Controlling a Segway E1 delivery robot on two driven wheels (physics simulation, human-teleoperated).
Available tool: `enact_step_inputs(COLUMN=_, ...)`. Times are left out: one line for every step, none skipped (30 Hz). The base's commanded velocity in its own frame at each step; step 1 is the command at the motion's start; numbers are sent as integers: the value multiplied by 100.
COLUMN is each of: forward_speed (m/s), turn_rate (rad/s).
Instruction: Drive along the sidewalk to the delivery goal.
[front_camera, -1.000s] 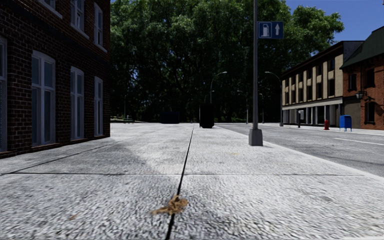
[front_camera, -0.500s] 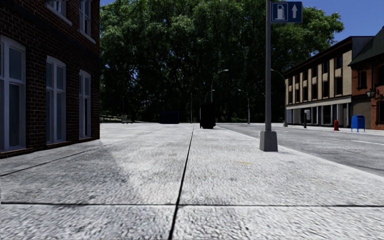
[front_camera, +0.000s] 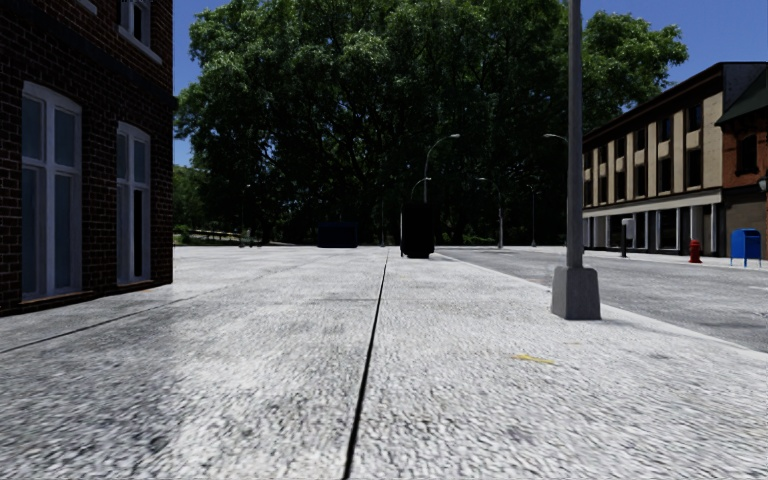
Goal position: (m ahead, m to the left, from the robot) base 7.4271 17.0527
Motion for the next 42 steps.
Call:
enact_step_inputs(forward_speed=200, turn_rate=0)
enact_step_inputs(forward_speed=200, turn_rate=0)
enact_step_inputs(forward_speed=200, turn_rate=0)
enact_step_inputs(forward_speed=200, turn_rate=0)
enact_step_inputs(forward_speed=200, turn_rate=0)
enact_step_inputs(forward_speed=200, turn_rate=0)
enact_step_inputs(forward_speed=200, turn_rate=0)
enact_step_inputs(forward_speed=200, turn_rate=0)
enact_step_inputs(forward_speed=200, turn_rate=0)
enact_step_inputs(forward_speed=200, turn_rate=0)
enact_step_inputs(forward_speed=200, turn_rate=0)
enact_step_inputs(forward_speed=200, turn_rate=0)
enact_step_inputs(forward_speed=200, turn_rate=0)
enact_step_inputs(forward_speed=200, turn_rate=0)
enact_step_inputs(forward_speed=200, turn_rate=0)
enact_step_inputs(forward_speed=200, turn_rate=0)
enact_step_inputs(forward_speed=200, turn_rate=0)
enact_step_inputs(forward_speed=200, turn_rate=0)
enact_step_inputs(forward_speed=200, turn_rate=0)
enact_step_inputs(forward_speed=200, turn_rate=0)
enact_step_inputs(forward_speed=200, turn_rate=0)
enact_step_inputs(forward_speed=200, turn_rate=0)
enact_step_inputs(forward_speed=200, turn_rate=0)
enact_step_inputs(forward_speed=200, turn_rate=0)
enact_step_inputs(forward_speed=200, turn_rate=0)
enact_step_inputs(forward_speed=200, turn_rate=6)
enact_step_inputs(forward_speed=200, turn_rate=15)
enact_step_inputs(forward_speed=200, turn_rate=15)
enact_step_inputs(forward_speed=200, turn_rate=22)
enact_step_inputs(forward_speed=200, turn_rate=25)
enact_step_inputs(forward_speed=200, turn_rate=26)
enact_step_inputs(forward_speed=200, turn_rate=26)
enact_step_inputs(forward_speed=200, turn_rate=26)
enact_step_inputs(forward_speed=200, turn_rate=26)
enact_step_inputs(forward_speed=200, turn_rate=26)
enact_step_inputs(forward_speed=200, turn_rate=27)
enact_step_inputs(forward_speed=200, turn_rate=27)
enact_step_inputs(forward_speed=200, turn_rate=27)
enact_step_inputs(forward_speed=200, turn_rate=30)
enact_step_inputs(forward_speed=200, turn_rate=32)
enact_step_inputs(forward_speed=200, turn_rate=34)
enact_step_inputs(forward_speed=200, turn_rate=34)
